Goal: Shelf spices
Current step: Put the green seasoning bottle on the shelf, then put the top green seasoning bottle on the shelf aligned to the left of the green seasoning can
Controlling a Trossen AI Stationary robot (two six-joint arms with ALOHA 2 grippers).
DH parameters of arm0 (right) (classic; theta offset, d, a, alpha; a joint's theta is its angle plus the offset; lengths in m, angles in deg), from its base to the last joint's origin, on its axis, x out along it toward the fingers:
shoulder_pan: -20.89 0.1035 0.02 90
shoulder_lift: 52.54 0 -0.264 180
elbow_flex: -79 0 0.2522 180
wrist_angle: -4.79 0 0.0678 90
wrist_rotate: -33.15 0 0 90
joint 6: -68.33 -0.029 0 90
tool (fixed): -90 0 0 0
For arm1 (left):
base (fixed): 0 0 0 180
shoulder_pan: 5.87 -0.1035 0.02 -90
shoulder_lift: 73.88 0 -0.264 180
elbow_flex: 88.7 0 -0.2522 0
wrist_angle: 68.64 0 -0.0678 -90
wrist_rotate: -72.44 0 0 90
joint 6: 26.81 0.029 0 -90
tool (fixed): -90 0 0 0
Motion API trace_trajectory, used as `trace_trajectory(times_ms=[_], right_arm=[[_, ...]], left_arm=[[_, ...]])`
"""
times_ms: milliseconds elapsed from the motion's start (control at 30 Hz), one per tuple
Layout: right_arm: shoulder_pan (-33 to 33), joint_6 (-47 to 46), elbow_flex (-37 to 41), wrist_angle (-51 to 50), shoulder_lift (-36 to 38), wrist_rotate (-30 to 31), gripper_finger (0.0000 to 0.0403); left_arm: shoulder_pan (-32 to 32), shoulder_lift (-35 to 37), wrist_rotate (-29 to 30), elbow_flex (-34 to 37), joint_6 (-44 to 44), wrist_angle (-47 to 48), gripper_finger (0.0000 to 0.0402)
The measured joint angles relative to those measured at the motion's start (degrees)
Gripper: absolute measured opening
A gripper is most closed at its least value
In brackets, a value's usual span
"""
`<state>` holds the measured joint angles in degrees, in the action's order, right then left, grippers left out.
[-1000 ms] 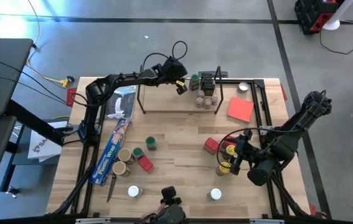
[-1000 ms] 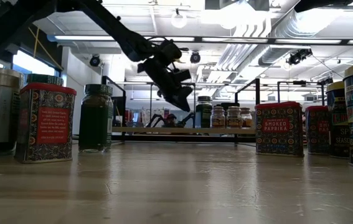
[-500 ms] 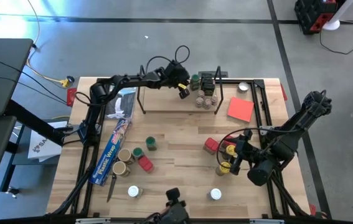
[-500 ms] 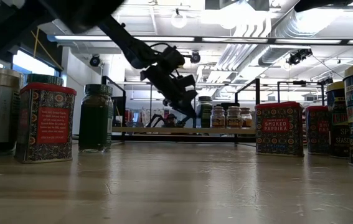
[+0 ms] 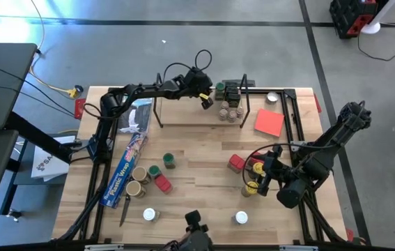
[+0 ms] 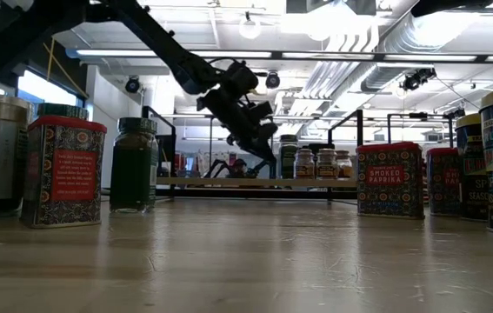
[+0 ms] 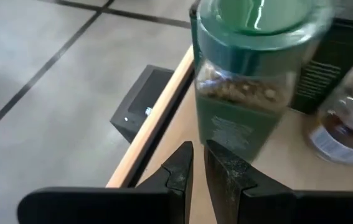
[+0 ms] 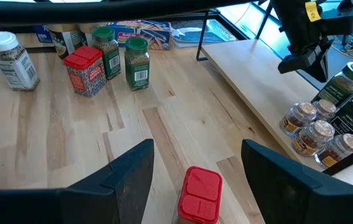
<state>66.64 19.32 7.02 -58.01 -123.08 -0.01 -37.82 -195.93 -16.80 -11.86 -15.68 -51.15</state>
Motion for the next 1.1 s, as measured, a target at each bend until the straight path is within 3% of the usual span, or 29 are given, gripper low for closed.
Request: trace_trajectory(times_ms=[267,467,600,767,967,1100], right_arm=[[0.0,0.6,0.0,0.0,0.0,0.0,0.0236],[0.0,0.5,0.0,0.2,0.0,0.0,0.0236],[0.0,0.2,0.0,0.4,-1.1,0.6,0.0236],[0.0,1.5,0.0,0.4,-3.4,1.2,0.0236],[0.0,1.8,0.0,0.4,-4.4,1.3,0.0236],[0.0,3.0,0.0,0.5,-4.4,1.7,0.0236]], left_arm=[[4.2,10.3,5.4,0.5,3.1,15.9,0.0035],[15.0,24.7,9.8,10.3,3.3,16.1,0.0035],[25.2,35.4,17.1,19.1,-2.6,16.0,0.0035],[37.9,45.1,25.2,28.8,-16.3,16.3,0.0035],[46.3,49.8,25.1,34.6,-29.0,18.7,0.0043],[47.7,50.0,23.5,34.7,-31.0,23.3,0.0088]])
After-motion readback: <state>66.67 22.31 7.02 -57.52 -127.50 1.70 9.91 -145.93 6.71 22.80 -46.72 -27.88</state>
